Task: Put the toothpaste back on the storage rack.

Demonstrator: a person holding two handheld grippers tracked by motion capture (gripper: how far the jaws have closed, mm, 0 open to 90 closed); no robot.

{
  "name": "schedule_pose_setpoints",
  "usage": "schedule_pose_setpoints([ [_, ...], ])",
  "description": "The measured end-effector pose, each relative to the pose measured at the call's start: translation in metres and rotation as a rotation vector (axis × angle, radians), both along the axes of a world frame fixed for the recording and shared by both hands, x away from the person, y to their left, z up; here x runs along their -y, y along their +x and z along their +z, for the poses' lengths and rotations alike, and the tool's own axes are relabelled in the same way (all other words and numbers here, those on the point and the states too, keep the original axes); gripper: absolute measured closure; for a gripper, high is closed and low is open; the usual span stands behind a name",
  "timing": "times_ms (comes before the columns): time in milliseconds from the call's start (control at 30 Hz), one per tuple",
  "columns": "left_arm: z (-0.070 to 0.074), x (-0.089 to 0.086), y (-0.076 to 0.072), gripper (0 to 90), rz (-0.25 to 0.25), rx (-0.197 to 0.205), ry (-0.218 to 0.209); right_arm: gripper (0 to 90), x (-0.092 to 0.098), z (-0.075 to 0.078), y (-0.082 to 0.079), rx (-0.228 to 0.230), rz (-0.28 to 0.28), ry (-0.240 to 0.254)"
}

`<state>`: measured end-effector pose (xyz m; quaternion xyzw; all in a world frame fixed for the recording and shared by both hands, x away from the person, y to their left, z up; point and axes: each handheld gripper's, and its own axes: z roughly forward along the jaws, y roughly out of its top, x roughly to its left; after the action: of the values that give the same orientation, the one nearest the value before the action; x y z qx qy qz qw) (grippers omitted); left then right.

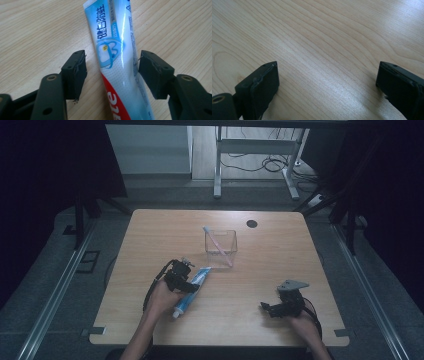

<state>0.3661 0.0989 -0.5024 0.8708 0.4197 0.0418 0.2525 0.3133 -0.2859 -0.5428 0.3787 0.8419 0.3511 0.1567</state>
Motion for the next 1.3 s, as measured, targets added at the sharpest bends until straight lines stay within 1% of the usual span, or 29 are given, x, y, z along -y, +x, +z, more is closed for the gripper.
schedule_pose_setpoints([
  [100,-0.002,0.003,0.001,42.3,-0.003,-0.02,-0.001,4.5,0.0,0.0,0.0,0.0,0.0,0.0],
  [233,-0.006,0.008,0.002,44.4,0.0,-0.023,0.021,4.5,0.0,0.0,0.0,-0.001,0.0,0.0],
  [333,-0.007,0.009,0.002,44.8,0.006,-0.026,0.023,4.6,0.0,0.0,0.0,0.0,0.0,0.001],
  [367,-0.007,0.009,0.002,45.4,0.004,-0.034,0.021,4.5,0.0,0.0,0.0,0.0,0.0,0.001],
  [400,-0.008,0.009,0.003,47.6,0.0,-0.05,0.013,4.5,0.0,0.0,0.0,0.001,0.0,0.001],
  [433,-0.009,0.01,0.002,51.2,-0.009,-0.052,0.011,4.5,0.0,0.0,0.0,0.0,0.0,0.001],
  [567,-0.008,0.013,0.001,57.1,-0.013,-0.051,0.024,4.5,0.0,0.0,0.0,0.001,0.0,0.001],
  [600,-0.008,0.013,0.001,59.2,-0.014,-0.052,0.022,4.5,0.0,0.0,0.0,0.001,0.0,0.001],
  [633,-0.008,0.013,0.001,62.3,-0.019,-0.064,0.012,4.6,0.0,0.0,0.0,0.001,0.0,0.001],
  [667,-0.009,0.014,0.001,64.8,-0.021,-0.067,0.014,4.6,0.0,0.0,0.0,0.001,0.0,0.001],
  [933,-0.006,0.019,-0.003,70.5,-0.034,-0.048,0.038,4.5,0.0,0.0,0.0,0.001,0.0,0.001],
  [1100,-0.004,0.019,-0.004,71.4,-0.043,-0.037,0.04,4.5,0.0,0.0,0.0,0.001,0.0,0.001],
  [1167,-0.003,0.018,-0.004,71.4,-0.045,-0.026,0.046,4.5,0.0,0.0,0.0,0.001,0.0,0.001],
  [1300,0.0,0.017,-0.005,71.6,-0.044,-0.015,0.031,4.5,0.0,0.0,0.0,0.001,0.0,0.001],
])
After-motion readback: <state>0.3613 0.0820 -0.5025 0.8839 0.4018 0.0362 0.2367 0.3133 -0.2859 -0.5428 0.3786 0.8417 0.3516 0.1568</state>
